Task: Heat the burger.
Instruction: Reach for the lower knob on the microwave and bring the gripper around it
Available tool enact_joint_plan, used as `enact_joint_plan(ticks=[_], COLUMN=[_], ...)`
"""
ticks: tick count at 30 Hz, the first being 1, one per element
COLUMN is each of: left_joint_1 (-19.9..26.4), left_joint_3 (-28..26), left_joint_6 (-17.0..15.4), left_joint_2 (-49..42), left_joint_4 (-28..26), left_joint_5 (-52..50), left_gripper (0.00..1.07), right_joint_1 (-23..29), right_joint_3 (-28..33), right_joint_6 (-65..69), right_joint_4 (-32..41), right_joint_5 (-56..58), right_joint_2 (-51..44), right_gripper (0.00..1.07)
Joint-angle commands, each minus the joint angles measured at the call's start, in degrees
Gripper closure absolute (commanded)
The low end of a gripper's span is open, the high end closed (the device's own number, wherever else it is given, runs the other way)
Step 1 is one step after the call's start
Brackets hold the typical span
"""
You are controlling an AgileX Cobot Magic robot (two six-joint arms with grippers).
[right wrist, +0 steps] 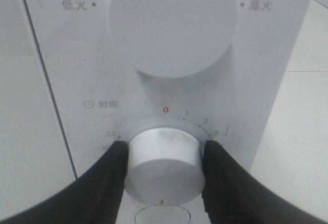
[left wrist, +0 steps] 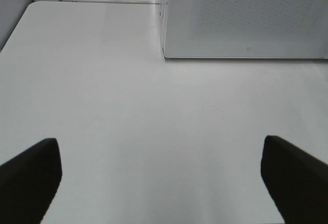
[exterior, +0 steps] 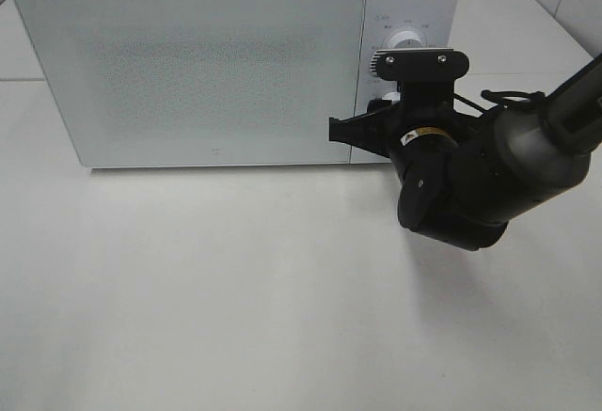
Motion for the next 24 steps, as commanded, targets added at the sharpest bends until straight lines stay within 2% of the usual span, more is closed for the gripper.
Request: enact_joint_plan(ticks=[1,3,5,6,7,8,10,11,13,14,18,24], left_joint_1=[-0.23,-0.23,-0.23,-0.23,-0.23,-0.23,-0.23,-0.23,-0.23,-0.23,-0.23,-0.23], left_joint_3=[0.17,0.17,0.17,0.17,0.17,0.17,0.17,0.17,0.17,0.17,0.17,0.17], left_joint_6=[-0.40,-0.40,-0.40,-0.40,-0.40,-0.40,-0.40,-0.40,-0.40,-0.40,-0.40,-0.40], left_joint_2=[-0.97,-0.97,-0.97,-0.97,-0.97,-0.97,-0.97,-0.97,-0.97,-0.97,-0.97,-0.97], left_joint_4=[0.00,0.00,0.00,0.00,0.00,0.00,0.00,0.00,0.00,0.00,0.00,0.00], left_joint_5=[-0.46,-0.46,-0.46,-0.46,-0.46,-0.46,-0.46,-0.46,-0.46,-0.46,-0.46,-0.46], left_gripper=[0.09,0.09,0.09,0.09,0.09,0.09,0.09,0.09,0.09,0.09,0.09,0.09], right_joint_1=[-0.86,-0.86,-0.86,-0.86,-0.86,-0.86,-0.86,-0.86,-0.86,-0.86,-0.86,-0.86], right_joint_3=[-1.72,-1.72,-1.72,-1.72,-1.72,-1.72,-1.72,-1.72,-1.72,-1.72,-1.72,-1.72], right_joint_6=[7.73,9.85,20.91,20.91,28.99,28.99,40.51,40.51,50.53,50.53,66.12,80.56], right_joint_4=[-3.27,-3.38,-4.47,-4.47,-4.93,-4.93,-6.07,-6.07,-8.65,-8.65,-10.66,-10.66], right_joint_5=[-9.57,-9.57,-9.63,-9.63,-9.34,-9.34,-9.05,-9.05,-9.05,-9.05,-9.05,-9.34], right_joint_2=[-1.09,-1.09,-1.09,-1.09,-1.09,-1.09,-1.09,-1.09,-1.09,-1.09,-1.09,-1.09], right_gripper=[1.07,1.07,1.07,1.07,1.07,1.07,1.07,1.07,1.07,1.07,1.07,1.07])
